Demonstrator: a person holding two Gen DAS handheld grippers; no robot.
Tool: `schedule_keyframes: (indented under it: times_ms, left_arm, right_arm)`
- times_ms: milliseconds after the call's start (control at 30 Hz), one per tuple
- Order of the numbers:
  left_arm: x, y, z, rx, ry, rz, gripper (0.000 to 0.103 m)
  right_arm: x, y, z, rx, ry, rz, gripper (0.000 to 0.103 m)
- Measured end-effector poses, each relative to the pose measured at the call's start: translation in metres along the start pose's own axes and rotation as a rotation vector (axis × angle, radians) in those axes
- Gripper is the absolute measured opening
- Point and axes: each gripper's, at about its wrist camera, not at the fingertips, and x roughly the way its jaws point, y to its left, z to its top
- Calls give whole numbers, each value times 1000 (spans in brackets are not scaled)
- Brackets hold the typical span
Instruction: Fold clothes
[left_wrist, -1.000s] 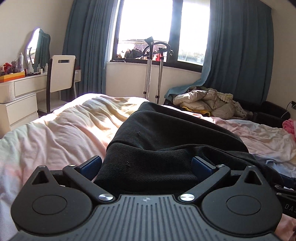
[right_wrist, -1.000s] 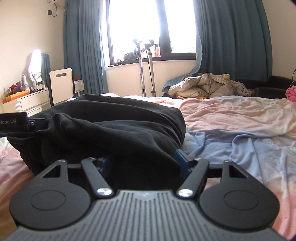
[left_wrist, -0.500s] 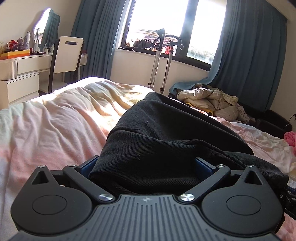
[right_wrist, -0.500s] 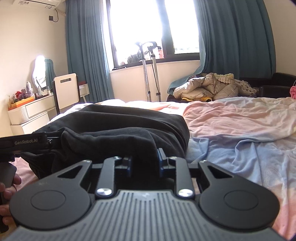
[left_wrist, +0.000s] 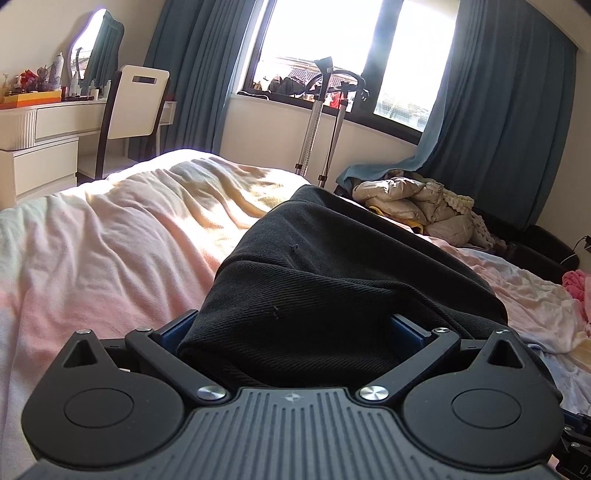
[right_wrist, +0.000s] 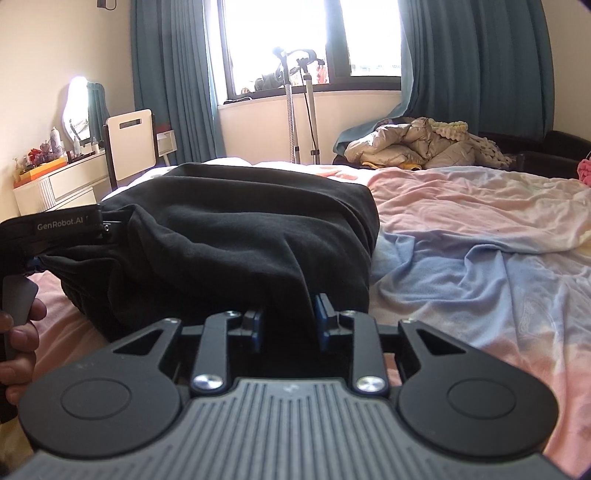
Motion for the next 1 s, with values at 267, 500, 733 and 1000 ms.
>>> schedule_keyframes:
  times_ms: [267,500,733,1000]
  left_arm:
    - [-18,1,8,-85,-69,-59,103]
    - [-37,-8,14,-67,-151,-51,103]
    - [-25,-39,11,98,-143,-69,103]
    - [8,-52,0,250,-69,35,103]
  right_arm:
    - [-12,-7,12,133,2,23,35]
    - [-38,-1,33,153,-101,93,35]
    - [-36,-7,50,119,-255,65,35]
    - [22,-16,25,128,-124,7,36]
